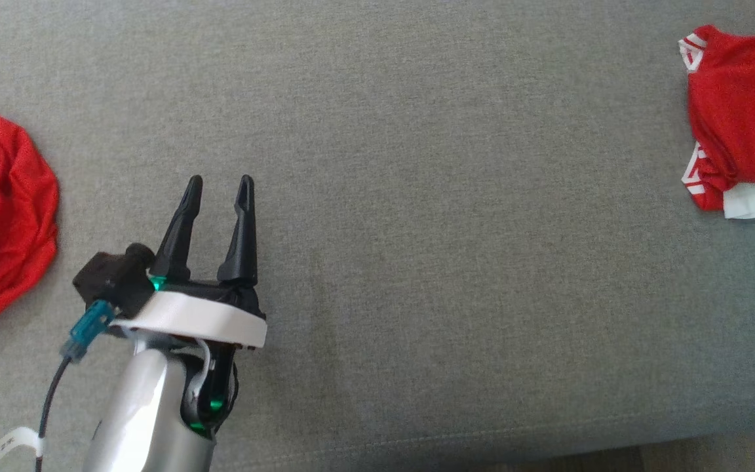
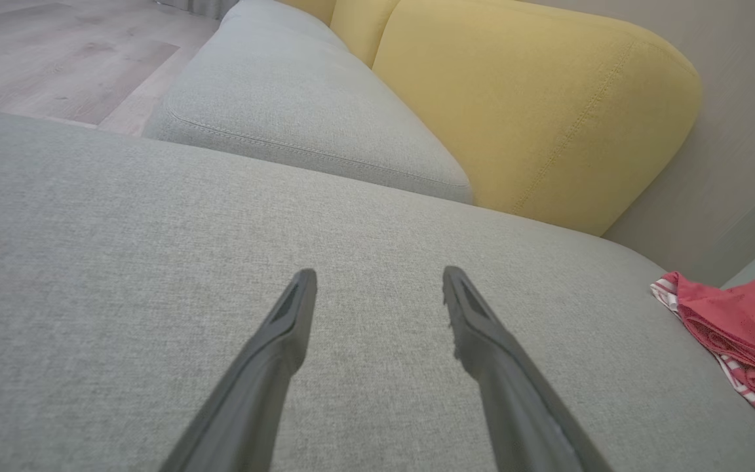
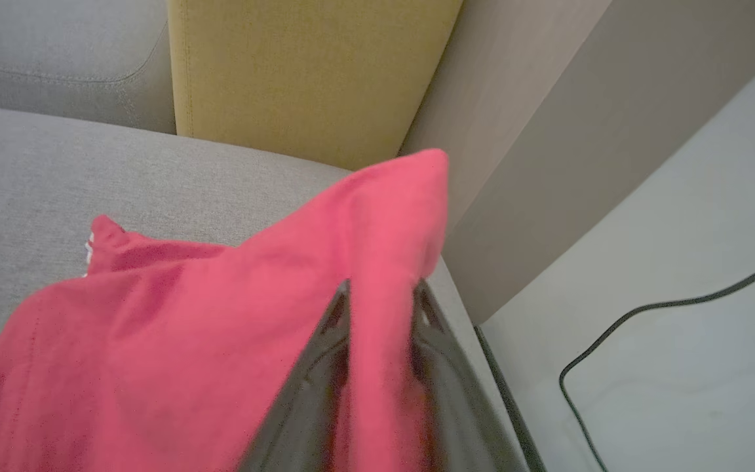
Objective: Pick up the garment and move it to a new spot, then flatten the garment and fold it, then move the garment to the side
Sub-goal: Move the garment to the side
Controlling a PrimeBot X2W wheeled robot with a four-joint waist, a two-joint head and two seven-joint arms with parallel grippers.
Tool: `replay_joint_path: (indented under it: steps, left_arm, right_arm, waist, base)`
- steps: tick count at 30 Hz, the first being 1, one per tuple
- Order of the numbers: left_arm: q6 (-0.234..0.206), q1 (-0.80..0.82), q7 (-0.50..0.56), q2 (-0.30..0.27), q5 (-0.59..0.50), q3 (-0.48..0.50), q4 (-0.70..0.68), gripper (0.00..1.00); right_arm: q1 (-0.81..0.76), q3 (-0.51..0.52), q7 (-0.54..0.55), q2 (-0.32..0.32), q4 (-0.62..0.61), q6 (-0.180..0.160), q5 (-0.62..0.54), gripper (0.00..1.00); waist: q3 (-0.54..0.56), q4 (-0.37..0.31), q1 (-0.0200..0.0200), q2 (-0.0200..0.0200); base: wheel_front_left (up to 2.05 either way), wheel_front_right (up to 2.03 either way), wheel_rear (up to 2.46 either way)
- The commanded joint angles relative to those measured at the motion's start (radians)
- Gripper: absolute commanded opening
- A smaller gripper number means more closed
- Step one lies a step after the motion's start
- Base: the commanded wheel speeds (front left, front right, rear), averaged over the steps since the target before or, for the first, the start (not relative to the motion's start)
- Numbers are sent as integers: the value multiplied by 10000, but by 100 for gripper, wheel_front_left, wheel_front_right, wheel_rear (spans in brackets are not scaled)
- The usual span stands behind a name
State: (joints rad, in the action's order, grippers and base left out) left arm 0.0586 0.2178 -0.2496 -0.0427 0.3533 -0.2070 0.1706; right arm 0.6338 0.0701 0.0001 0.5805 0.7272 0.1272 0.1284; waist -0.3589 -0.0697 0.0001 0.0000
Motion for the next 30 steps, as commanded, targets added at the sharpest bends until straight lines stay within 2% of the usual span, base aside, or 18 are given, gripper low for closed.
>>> replay_joint_path:
  steps: [1, 8, 12, 20, 24, 25, 30]
  left_arm:
    - [10, 272, -122, -76, -66, 327, -300, 100]
    - [25, 320, -122, -76, 0, 287, -133, 100]
    - [22, 296, -122, -76, 136, 255, -74, 100]
    - [-84, 9, -122, -76, 248, 338, -261, 100]
    - [-102, -181, -122, -76, 214, 335, -395, 100]
    - [-102, -181, -122, -76, 214, 335, -395, 100]
    - [-212, -573, -122, -76, 359, 353, -498, 100]
  right_arm:
    - [193, 37, -39, 112, -324, 35, 95, 100]
    - [288, -47, -133, -353, -1156, 35, 14, 100]
    - [357, -284, -391, -854, -1858, 35, 176, 100]
    - [-177, -1433, -1074, -2277, -3539, 35, 755, 100]
    - [-862, -1417, -1336, -3201, -4018, 35, 1168, 100]
    - [-862, -1417, -1336, -3201, -4018, 35, 1168, 100]
    - [-2112, -1425, -1737, -4160, -4340, 35, 918, 100]
  waist:
    - [8, -28, -1, 0]
    - [211, -115, -1, 0]
    - [601, -103, -1, 0]
    - [1657, 88, -1, 0]
    - [2126, 263, -1, 0]
    - [2126, 263, -1, 0]
    - [2651, 409, -1, 0]
  base:
    - [0, 0, 0]
    - [0, 0, 0]
    - [0, 0, 0]
    - [0, 0, 0]
    - [0, 0, 0]
    - [0, 0, 0]
    - [0, 0, 0]
